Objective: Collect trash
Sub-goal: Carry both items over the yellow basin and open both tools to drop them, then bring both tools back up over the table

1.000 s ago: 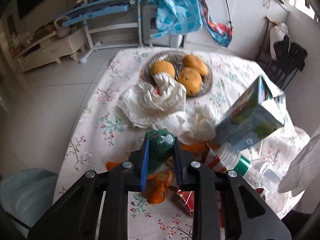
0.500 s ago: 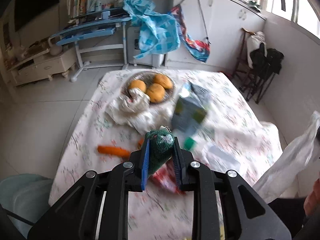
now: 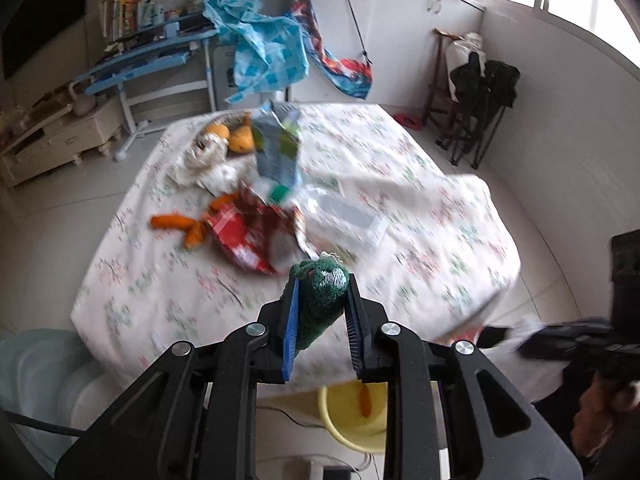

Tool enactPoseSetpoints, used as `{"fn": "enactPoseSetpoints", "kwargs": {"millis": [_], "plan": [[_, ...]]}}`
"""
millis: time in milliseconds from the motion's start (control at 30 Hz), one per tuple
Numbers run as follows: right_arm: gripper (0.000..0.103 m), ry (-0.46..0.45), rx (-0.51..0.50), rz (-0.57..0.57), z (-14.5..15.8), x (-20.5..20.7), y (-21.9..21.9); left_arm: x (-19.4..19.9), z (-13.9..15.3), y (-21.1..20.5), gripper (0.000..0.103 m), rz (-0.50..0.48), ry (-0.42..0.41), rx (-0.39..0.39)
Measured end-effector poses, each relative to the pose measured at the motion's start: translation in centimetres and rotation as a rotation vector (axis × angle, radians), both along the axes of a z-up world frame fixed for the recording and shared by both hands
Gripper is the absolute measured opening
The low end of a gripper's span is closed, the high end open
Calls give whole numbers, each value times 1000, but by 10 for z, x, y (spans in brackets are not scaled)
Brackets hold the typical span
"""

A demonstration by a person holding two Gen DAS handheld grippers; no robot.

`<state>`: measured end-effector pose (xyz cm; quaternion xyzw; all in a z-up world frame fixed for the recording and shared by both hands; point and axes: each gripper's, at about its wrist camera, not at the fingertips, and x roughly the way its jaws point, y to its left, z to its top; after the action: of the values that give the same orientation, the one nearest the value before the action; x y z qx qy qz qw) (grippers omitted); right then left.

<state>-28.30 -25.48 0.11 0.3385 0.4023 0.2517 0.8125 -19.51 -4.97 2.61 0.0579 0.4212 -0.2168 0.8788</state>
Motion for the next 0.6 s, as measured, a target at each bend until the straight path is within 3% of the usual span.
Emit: {"fn": "enactPoseSetpoints", "kwargs": {"millis": [233,267,300,367,500,600], "plan": [[8,194,-106,-49,-47,-12,6,-37,-33,-21,21,-59,85,-12],[13,217,-130,-59,-51,-12,6,-41,-39,-24,21,-67,97,-19],[21,240,-151,-70,-54,-13,6,-46,-49,-29,21,-79,116,-24],[69,248,-183,-107,-50,-13,2,-52,-67,-39,23,-98,155,-13],[70,184,-301,-199,-32,-22,-11,-60,-94,-49,27,-122,224,11],[70,95,-409,-227,-8,-18,-12,-60,-100,-48,38,-116,232,11]]}}
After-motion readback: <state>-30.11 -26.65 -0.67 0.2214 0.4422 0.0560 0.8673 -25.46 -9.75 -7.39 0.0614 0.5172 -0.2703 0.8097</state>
